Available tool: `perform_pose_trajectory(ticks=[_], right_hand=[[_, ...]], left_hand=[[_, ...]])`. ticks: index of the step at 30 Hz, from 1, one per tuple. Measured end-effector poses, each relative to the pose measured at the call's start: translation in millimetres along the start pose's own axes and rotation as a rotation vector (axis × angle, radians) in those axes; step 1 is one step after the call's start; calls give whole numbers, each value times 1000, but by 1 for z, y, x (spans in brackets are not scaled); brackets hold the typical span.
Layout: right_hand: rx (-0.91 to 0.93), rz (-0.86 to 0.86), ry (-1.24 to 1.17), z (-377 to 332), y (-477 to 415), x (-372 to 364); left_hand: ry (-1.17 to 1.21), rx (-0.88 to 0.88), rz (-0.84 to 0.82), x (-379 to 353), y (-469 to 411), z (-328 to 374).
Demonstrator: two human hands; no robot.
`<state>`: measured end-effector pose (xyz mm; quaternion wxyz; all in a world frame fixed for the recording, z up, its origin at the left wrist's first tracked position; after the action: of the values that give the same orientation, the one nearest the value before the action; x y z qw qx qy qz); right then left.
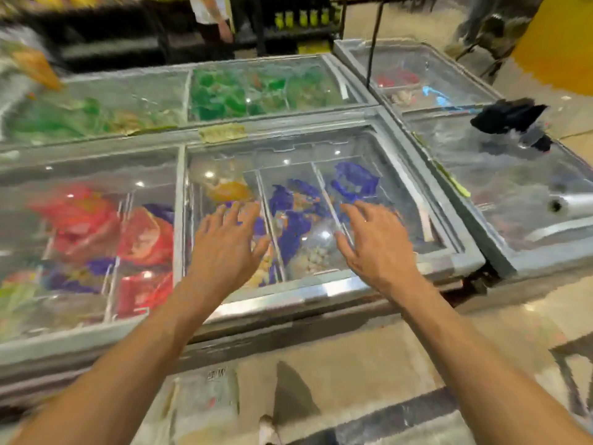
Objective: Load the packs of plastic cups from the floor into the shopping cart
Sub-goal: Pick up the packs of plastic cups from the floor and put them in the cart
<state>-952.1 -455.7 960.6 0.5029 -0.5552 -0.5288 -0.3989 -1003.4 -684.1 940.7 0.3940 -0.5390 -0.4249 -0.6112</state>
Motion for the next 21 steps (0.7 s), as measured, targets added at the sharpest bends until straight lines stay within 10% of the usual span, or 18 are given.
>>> perform_pose_trajectory(ticks=[11, 21], right_hand=[[514, -196, -189, -322, -87, -118], [1046, -451, -370, -553, -33, -214]], left_hand=[[172, 524, 18, -24, 150, -297], [264, 1164, 54, -89, 361, -416]])
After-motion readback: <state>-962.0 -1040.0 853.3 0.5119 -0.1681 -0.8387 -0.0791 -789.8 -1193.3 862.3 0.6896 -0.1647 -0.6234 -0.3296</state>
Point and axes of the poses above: each hand's wrist, its own y-axis away from the middle knuckle, its own x-axis out of the back of the hand, z = x × y, the point moved 10 cm from there along -y, towards the middle knuckle, and after that the axes turned 10 degrees about -z, right-handed, at the moved point
